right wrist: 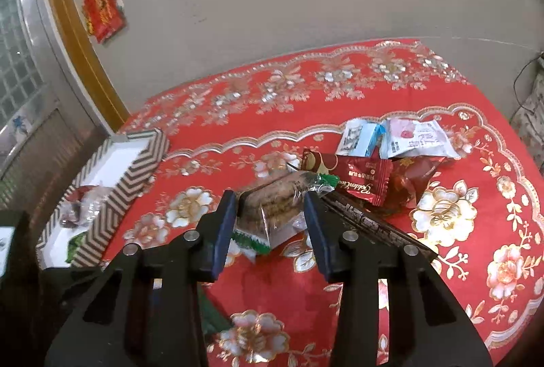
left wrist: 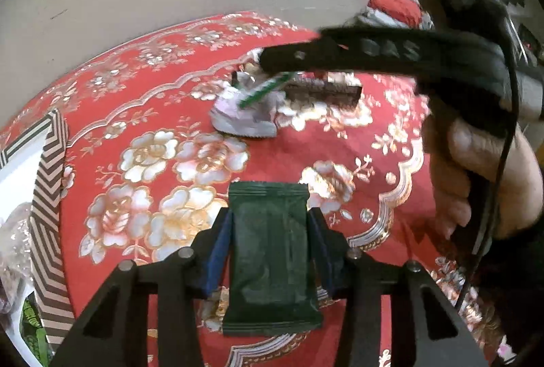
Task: Organize snacks
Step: 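Grasp the green-wrapped pastry with the left tool while the right tool grasps the clear cake, then carry both snacks to the white box and release them inside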
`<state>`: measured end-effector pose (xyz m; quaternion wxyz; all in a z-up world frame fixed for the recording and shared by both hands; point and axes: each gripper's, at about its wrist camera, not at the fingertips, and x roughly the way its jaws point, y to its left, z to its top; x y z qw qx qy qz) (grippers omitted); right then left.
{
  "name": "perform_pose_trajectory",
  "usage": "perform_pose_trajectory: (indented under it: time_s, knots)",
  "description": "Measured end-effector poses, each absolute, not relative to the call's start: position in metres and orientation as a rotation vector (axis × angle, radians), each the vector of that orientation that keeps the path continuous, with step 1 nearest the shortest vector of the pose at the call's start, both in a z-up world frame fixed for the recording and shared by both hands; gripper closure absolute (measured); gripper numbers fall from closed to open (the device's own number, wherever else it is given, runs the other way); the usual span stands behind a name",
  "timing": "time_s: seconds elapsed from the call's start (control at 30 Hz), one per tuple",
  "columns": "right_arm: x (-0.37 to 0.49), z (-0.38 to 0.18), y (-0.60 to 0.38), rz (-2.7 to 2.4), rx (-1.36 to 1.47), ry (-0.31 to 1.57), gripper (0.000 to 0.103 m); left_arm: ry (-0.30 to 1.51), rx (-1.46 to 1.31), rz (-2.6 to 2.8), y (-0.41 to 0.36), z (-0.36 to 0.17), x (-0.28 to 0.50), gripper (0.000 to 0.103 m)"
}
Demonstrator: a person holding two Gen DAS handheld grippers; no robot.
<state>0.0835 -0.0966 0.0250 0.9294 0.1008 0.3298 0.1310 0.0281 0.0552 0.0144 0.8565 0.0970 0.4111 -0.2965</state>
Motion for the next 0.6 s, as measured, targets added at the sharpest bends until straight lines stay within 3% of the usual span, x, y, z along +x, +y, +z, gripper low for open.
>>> perform_pose_trajectory:
  time_s: [0.6]
  knots:
    - [0.066, 0.036, -0.094, 0.350, 0.216, 0.616, 0.067, 0.816, 0.098, -0.628, 0.077, 0.032, 0.036, 0.055]
